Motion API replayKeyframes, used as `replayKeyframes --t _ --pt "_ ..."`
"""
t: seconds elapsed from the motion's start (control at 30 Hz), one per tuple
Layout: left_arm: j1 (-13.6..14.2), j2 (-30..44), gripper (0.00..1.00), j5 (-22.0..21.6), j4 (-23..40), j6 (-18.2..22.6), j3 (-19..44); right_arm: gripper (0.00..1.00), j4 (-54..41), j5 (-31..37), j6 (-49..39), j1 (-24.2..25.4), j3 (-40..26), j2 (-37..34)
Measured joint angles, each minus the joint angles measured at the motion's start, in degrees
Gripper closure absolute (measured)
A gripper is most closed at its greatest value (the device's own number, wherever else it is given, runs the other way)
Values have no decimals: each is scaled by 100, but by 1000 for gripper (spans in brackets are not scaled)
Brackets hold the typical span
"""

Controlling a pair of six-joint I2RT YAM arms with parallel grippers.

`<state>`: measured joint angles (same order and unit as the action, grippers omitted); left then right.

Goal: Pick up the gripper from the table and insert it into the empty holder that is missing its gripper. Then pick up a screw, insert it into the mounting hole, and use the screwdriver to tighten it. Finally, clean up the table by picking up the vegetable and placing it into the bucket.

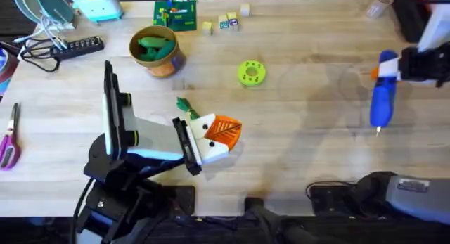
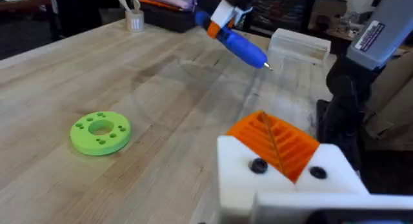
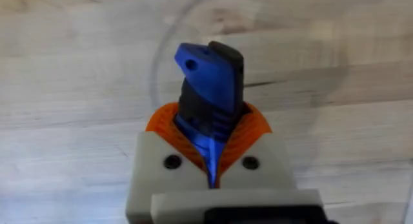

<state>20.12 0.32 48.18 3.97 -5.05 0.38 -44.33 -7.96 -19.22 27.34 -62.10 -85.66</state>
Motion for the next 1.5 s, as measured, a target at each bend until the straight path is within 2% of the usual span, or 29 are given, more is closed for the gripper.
replayKeyframes --t 0.13,0.23,0.4,0.57,0.7,0.87,0.97,1.17,1.37,1.5 --pt "0 0 995 -2 0 184 0 978 321 -120 79 -170 -42 1091" --pt "0 0 995 -2 0 257 0 978 697 -463 177 -226 -55 1823" --pt "0 0 995 -2 0 317 0 978 2146 -1396 650 -255 183 2971" --pt "0 0 995 -2 0 334 0 978 4101 -2523 1460 -735 1313 4156" --pt "0 0 995 -2 0 335 0 978 5408 -2960 2270 -1616 2394 4749" --pt "0 0 995 -4 0 336 0 978 6797 -3153 2883 -3099 3061 4804" --pt "0 0 995 -7 0 336 0 978 7399 -3125 3043 -4014 3083 4677" --pt "0 0 995 -15 0 336 0 978 8927 -2835 3160 -5460 3081 4035" --pt "0 0 995 -17 0 336 0 978 10284 -2677 3176 -6542 3081 3054" --pt "0 0 995 -17 0 336 0 978 10516 -2656 3189 -6908 3075 2610"
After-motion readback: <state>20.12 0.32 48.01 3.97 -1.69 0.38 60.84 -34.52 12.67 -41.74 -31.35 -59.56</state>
